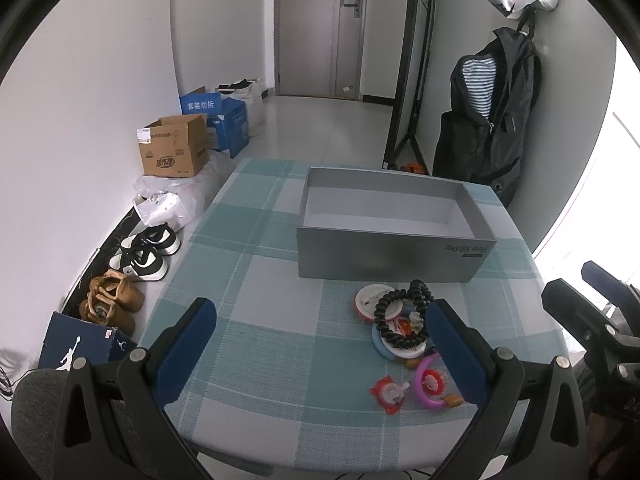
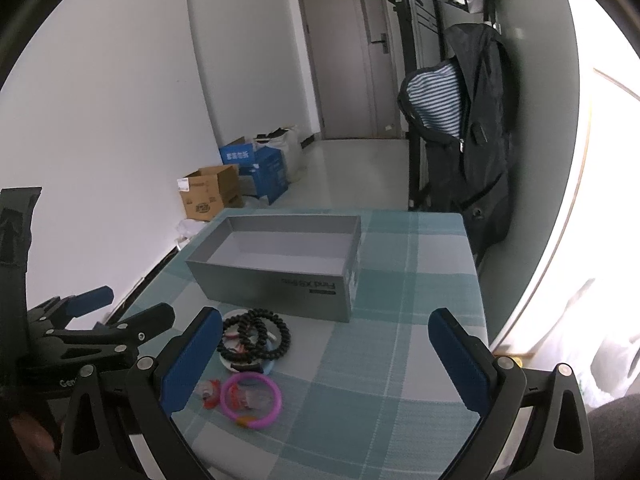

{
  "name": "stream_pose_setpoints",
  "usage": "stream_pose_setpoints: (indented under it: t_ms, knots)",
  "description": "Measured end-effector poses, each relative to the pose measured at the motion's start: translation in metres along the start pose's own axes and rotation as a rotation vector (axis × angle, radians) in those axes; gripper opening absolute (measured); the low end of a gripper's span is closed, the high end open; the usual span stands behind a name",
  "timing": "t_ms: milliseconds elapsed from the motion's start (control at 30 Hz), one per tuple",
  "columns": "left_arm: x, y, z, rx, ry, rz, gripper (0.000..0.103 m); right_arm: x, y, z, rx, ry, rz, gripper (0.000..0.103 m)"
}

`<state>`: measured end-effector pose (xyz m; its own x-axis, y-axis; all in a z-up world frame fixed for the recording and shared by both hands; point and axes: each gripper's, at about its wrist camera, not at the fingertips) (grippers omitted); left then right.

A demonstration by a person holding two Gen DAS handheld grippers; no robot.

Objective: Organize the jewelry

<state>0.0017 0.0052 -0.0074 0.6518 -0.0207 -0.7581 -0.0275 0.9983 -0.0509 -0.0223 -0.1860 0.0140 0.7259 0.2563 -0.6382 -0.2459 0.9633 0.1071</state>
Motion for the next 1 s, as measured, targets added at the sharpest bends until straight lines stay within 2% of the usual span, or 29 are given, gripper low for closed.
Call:
stream_pose_setpoints:
  t_ms: [267, 467, 700, 767, 867, 1000]
  knots:
    - [0.003, 0.000, -0.001, -0.011, 0.016, -0.018, 0.102, 0.003, 0.001, -0.001, -0.003, 0.018, -0.012, 0.103]
    - [0.007, 0.003, -0.004, -0.008, 0.040, -0.069, 0.102, 0.013, 0.000, -0.004, 0.012, 0.084, 0.010, 0.103]
    - [0.017, 0.020, -0.007, -0.056, 0.118, -0.191, 0.102, 0.038, 0.001, -0.016, 0.030, 0.257, 0.112, 0.101]
    - [0.021, 0.028, -0.008, -0.083, 0.148, -0.214, 0.102, 0.046, 0.004, -0.022, 0.014, 0.302, 0.131, 0.095]
    - [0.025, 0.039, -0.009, -0.122, 0.178, -0.230, 0.102, 0.052, 0.011, -0.028, -0.024, 0.336, 0.150, 0.089]
    - [0.031, 0.052, -0.010, -0.186, 0.209, -0.238, 0.102, 0.055, 0.022, -0.035, -0.069, 0.364, 0.184, 0.088]
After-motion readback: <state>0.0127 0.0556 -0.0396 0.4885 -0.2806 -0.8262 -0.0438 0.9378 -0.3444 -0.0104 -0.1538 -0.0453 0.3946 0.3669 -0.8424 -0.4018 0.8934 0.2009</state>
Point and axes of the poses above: each gripper's, at about its wrist camera, not at the fingertips, and x roughly the way its jaws point, y to its left, z to its top, and after that the axes turned 4 degrees about y, right-handed
